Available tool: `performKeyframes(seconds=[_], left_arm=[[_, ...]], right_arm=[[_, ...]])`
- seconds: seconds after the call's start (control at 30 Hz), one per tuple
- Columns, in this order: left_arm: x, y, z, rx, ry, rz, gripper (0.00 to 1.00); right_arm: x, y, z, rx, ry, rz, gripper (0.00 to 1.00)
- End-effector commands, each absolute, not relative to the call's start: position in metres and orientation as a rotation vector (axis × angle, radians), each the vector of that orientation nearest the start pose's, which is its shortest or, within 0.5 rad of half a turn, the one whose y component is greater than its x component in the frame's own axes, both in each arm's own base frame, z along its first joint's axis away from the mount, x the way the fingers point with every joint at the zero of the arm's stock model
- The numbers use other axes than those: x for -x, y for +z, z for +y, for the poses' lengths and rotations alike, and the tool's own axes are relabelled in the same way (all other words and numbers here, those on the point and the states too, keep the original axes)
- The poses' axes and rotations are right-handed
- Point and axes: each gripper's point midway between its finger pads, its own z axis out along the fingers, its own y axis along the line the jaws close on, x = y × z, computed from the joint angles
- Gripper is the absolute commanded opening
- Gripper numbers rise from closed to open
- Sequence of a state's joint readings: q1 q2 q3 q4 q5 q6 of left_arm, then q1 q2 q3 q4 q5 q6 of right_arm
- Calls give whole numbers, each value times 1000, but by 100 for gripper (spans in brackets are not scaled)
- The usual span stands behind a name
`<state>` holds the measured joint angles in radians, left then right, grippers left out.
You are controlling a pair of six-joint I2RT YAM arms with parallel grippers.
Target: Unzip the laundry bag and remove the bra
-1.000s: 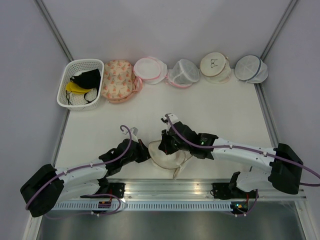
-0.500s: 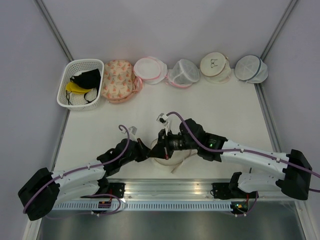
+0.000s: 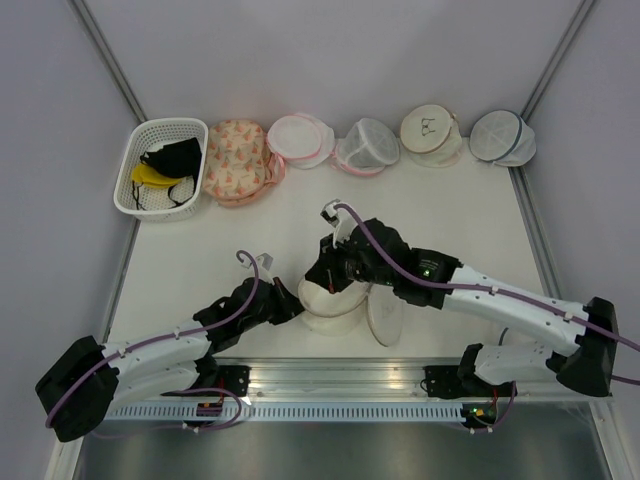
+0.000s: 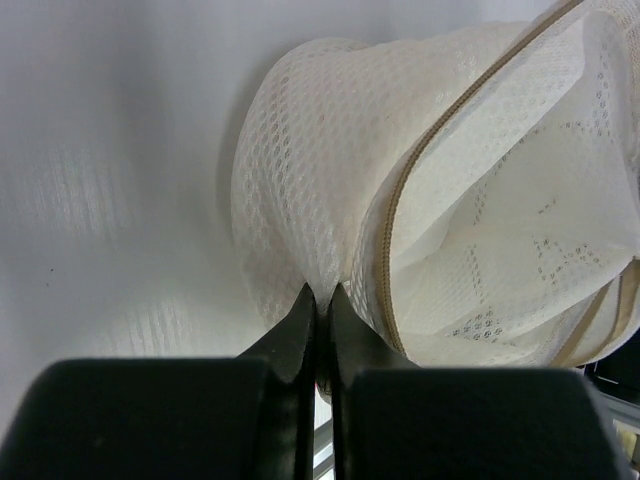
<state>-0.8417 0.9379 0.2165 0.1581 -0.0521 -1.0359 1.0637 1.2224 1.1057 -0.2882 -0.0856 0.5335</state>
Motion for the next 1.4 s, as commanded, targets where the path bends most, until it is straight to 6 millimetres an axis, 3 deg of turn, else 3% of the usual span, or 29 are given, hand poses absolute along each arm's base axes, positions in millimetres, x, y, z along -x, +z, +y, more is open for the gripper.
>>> performKeyframes(seconds=[0.0, 0.27, 0.43, 0.57, 0.63, 0.67, 0.77, 0.83, 0.93, 1.0, 1.1, 1.2, 1.23, 1.3, 1.33, 1.37], left_arm=[[-183, 76, -240, 272, -1024, 2252, 2], [-183, 78, -238, 278, -1024, 2241, 2], [-183, 78, -237, 280, -1023, 2238, 2], [-182, 76, -236, 280, -1020, 2241, 2], [-182, 76, -236, 280, -1021, 2239, 2], [-182, 76, -236, 282, -1021, 2241, 2], [-182, 75, -236, 281, -1021, 2243, 2], [-182, 74, -236, 281, -1020, 2244, 2], [-182, 74, -237, 279, -1021, 2247, 2], [-182, 73, -237, 276, -1022, 2248, 2], [-181, 72, -238, 275, -1025, 2254, 2], [-181, 72, -240, 274, -1033, 2256, 2], [-181, 71, -240, 273, -1033, 2258, 2], [-181, 71, -241, 273, -1035, 2259, 2], [-181, 71, -240, 274, -1036, 2259, 2], [-181, 71, -240, 273, -1033, 2258, 2]], right_arm=[[-184, 193, 339, 575, 764, 2238, 0], [-192, 121, 335, 591, 553, 2403, 0], [-191, 76, 316, 571, 395, 2500, 0], [-197, 54, 301, 537, 260, 2530, 2], [-204, 45, 295, 523, 176, 2522, 18], [-205, 42, 294, 525, 158, 2525, 38], [-208, 33, 301, 534, 164, 2528, 66], [-208, 31, 309, 542, 201, 2527, 79], [-209, 32, 319, 544, 255, 2518, 84], [-209, 33, 324, 546, 280, 2508, 83], [-209, 31, 332, 552, 324, 2504, 74], [-206, 26, 341, 563, 376, 2513, 52], [-205, 26, 343, 565, 389, 2516, 35], [-204, 27, 345, 558, 407, 2517, 15], [-204, 27, 344, 556, 409, 2516, 0], [-204, 31, 345, 553, 418, 2509, 0]])
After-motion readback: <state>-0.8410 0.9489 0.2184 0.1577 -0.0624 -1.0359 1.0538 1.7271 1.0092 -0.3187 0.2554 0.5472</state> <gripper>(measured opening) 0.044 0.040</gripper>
